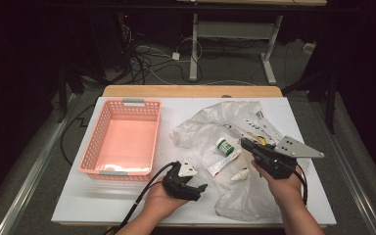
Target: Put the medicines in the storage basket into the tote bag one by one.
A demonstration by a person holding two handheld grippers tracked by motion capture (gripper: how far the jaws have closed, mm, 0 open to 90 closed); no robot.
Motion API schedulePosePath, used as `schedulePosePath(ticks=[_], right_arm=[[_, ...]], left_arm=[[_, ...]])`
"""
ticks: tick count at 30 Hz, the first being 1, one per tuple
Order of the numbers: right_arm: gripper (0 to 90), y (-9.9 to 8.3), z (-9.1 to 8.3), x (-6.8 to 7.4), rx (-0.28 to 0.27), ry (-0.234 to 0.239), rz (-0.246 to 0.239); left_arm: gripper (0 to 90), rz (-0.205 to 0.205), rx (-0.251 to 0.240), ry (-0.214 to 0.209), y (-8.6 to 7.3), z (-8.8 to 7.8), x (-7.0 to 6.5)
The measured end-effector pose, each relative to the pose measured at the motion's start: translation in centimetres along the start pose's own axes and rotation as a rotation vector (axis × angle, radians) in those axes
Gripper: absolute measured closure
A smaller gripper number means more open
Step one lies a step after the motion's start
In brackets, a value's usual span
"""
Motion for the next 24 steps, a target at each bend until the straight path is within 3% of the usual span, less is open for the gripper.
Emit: schedulePosePath(ticks=[2,3,4,6,8,11,13,17,20,24], right_arm=[[90.0,-0.1,0.0,0.0,0.003,0.001,-0.001],[90.0,-0.1,0.0,0.0,0.004,0.000,0.001],[90.0,-0.1,-0.1,-0.1,0.006,0.000,0.003],[90.0,-0.1,-0.1,-0.2,0.000,-0.002,0.003],[90.0,-0.1,-0.1,-0.2,0.001,-0.004,0.007],[90.0,-0.1,0.0,-0.3,0.002,-0.005,0.010],[90.0,-0.1,0.0,-0.4,0.002,-0.005,0.009],[90.0,-0.4,0.2,-0.6,0.008,-0.011,0.014],[90.0,-0.4,0.4,-0.7,0.017,-0.020,0.011],[90.0,-0.6,0.5,-0.5,0.023,-0.018,0.010]], left_arm=[[18.2,-0.015,0.011,0.012,0.4,0.9,0.2],[17.3,-0.031,0.032,-0.001,0.5,1.5,0.3],[17.3,-0.022,0.056,0.001,0.7,1.9,0.2],[18.9,-0.012,0.056,0.005,1.0,2.1,0.0],[24.9,-0.028,0.042,0.004,1.0,2.1,0.2],[45.0,-0.050,0.024,0.021,1.0,2.0,0.5],[53.6,-0.041,0.018,0.023,1.0,2.1,0.4],[75.1,0.030,0.014,0.001,1.0,2.1,-0.2],[88.3,0.025,0.010,-0.016,1.0,2.1,-0.2],[88.6,0.004,-0.004,-0.039,0.9,1.9,0.1]])
Point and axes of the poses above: each handheld gripper's, and its own axes: z roughly forward along the jaws, y roughly out of its top, x roughly to its left, the point moved 2 cm from there along z, roughly forward along the jaws
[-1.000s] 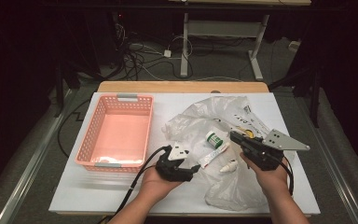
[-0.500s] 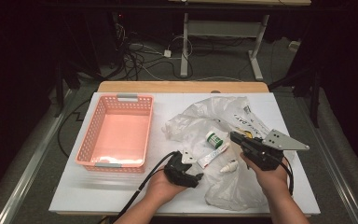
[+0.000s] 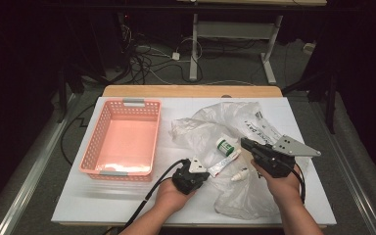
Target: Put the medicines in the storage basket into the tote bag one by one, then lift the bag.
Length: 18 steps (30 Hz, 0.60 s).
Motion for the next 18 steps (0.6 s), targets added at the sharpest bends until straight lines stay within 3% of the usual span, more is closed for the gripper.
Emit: schedulePosePath(ticks=[11,18], right_arm=[[90.0,0.0,-0.6,0.0,-0.019,-0.003,0.004],[90.0,0.5,-0.8,-0.3,-0.043,-0.015,0.004]], left_arm=[[88.6,-0.055,-0.170,-0.006,-0.4,-1.7,0.6],[88.6,-0.060,-0.300,0.032,0.7,-4.1,1.0]])
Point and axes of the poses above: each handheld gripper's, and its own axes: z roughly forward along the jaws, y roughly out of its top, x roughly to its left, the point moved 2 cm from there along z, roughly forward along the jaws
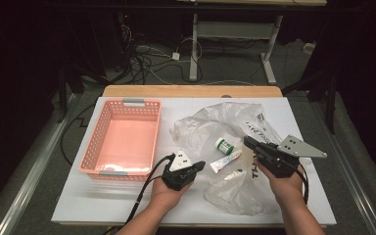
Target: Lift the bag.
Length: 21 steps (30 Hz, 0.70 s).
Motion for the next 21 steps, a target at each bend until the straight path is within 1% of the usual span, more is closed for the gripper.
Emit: schedulePosePath(ticks=[3,5,6,8,10,11,14,21], right_arm=[[90.0,0.1,0.0,0.0,-0.012,0.001,0.012],[90.0,0.3,-0.1,0.1,-0.018,0.001,0.011],[90.0,0.4,-0.1,0.2,-0.024,0.000,0.001],[90.0,0.7,0.0,0.2,-0.028,-0.003,-0.003],[90.0,1.1,0.2,0.1,-0.041,-0.014,0.013],[90.0,1.3,0.2,0.0,-0.052,-0.017,0.023],[90.0,1.8,0.5,-0.5,-0.073,-0.031,0.026],[90.0,3.4,1.2,-1.9,-0.133,-0.077,0.052]], left_arm=[[88.6,0.016,-0.036,0.018,0.9,-0.8,-0.1],[88.6,0.037,-0.056,0.029,1.7,-1.2,-0.2],[88.6,0.048,-0.066,0.036,2.2,-1.5,-0.2],[88.6,0.047,-0.095,0.047,3.1,-2.1,-0.1],[88.6,0.041,-0.120,0.058,4.0,-2.5,0.2],[88.5,0.044,-0.131,0.064,4.6,-2.7,0.4],[88.5,0.057,-0.164,0.077,6.1,-3.0,0.7],[88.6,0.060,-0.247,0.100,9.1,-3.1,1.6]])
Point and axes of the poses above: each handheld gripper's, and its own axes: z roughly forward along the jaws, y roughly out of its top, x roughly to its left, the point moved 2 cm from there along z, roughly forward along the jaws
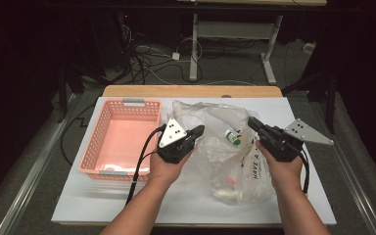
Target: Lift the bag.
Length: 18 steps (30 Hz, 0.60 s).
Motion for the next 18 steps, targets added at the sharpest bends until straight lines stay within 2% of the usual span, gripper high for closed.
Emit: schedulePosePath(ticks=[8,14,18], right_arm=[[90.0,3.0,0.7,-1.0,-0.073,-0.047,-0.010],[90.0,6.1,0.3,-1.9,-0.135,-0.088,-0.022],[90.0,8.3,0.1,-2.6,-0.172,-0.116,-0.036]], left_arm=[[88.6,0.061,-0.078,0.038,4.5,0.9,0.6],[88.6,0.118,-0.114,0.056,8.5,1.7,0.7],[88.5,0.135,-0.143,0.061,11.1,2.4,0.7]])
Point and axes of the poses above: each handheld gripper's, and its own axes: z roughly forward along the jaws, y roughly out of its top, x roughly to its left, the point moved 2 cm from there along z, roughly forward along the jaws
